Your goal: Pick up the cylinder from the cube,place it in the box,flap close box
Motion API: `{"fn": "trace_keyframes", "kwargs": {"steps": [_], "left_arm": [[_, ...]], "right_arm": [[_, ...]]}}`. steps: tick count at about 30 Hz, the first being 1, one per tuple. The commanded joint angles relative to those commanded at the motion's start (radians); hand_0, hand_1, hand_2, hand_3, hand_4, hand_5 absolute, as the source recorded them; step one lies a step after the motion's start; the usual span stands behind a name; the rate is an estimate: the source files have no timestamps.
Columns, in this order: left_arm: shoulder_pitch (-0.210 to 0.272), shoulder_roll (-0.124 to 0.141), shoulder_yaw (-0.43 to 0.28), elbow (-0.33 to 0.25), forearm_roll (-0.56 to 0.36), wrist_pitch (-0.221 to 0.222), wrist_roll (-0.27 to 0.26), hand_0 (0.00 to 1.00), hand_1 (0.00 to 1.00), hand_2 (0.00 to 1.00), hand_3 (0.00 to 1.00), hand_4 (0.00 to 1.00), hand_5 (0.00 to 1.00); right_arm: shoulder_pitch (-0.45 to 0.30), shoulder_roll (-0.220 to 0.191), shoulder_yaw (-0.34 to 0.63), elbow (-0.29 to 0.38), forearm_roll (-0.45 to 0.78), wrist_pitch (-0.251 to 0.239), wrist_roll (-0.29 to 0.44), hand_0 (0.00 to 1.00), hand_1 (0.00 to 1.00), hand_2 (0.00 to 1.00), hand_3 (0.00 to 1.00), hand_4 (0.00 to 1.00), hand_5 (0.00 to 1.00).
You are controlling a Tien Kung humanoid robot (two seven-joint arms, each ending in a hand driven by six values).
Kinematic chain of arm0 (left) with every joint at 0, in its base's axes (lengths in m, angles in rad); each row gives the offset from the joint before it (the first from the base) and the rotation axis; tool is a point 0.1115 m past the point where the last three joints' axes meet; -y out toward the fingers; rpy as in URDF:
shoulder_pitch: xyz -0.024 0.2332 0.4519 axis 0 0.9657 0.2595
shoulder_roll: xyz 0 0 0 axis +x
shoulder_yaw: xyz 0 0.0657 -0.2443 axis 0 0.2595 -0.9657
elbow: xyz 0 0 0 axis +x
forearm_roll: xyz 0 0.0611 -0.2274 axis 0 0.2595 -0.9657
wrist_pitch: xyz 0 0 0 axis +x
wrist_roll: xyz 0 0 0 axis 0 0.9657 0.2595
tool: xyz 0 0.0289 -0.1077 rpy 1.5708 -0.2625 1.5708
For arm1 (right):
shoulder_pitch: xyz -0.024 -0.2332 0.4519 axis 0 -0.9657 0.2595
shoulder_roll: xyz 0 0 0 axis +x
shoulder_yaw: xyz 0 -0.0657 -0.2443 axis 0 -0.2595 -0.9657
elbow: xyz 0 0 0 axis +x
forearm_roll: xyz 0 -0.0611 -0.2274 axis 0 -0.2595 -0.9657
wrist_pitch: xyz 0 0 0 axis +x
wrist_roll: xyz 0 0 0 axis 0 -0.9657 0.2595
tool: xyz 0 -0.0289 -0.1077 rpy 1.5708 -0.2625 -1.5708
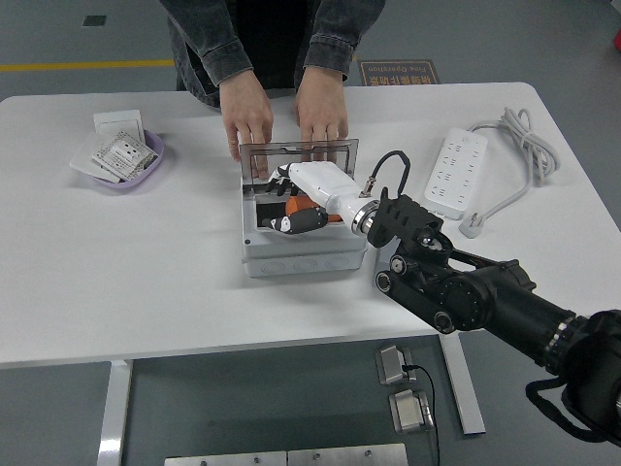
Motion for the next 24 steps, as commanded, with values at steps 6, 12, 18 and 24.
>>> {"fn": "trace_keyframes", "kwargs": {"steps": [6,12,18,24], "left_arm": [[-0.001,-0.003,0.005,0.000,-0.002,0.000,-0.003,0.650,0.705,0.676,0.727,0.801,0.571],[0.003,-0.006,0.000,0.000,0.005,-0.001,-0.002,0.652,0.704,0.676,0.727,0.801,0.570],[0.010,-0.009,-0.013,0.000,0.013,0.000,0.001,0.650,0.705,0.675,0.726,0.801,0.570],[0.012,-0.010,-0.016,0.000,0.013,0.000,0.002,0.651,0.704,0.675,0.725,0.801,0.570]], "right_arm": [[-0.012,-0.009,0.005,0.024,-0.002,0.004,-0.008,0.711,0.628,0.630,0.737,0.998,0.594],[-0.052,-0.061,0.047,0.136,0.050,0.042,-0.044,0.713,0.625,0.626,0.731,0.998,0.602],[-0.107,-0.149,0.115,0.294,0.125,0.124,-0.110,0.709,0.620,0.629,0.728,0.998,0.616],[-0.120,-0.204,0.189,0.442,0.140,0.194,-0.160,0.691,0.608,0.645,0.738,0.998,0.621]]}}
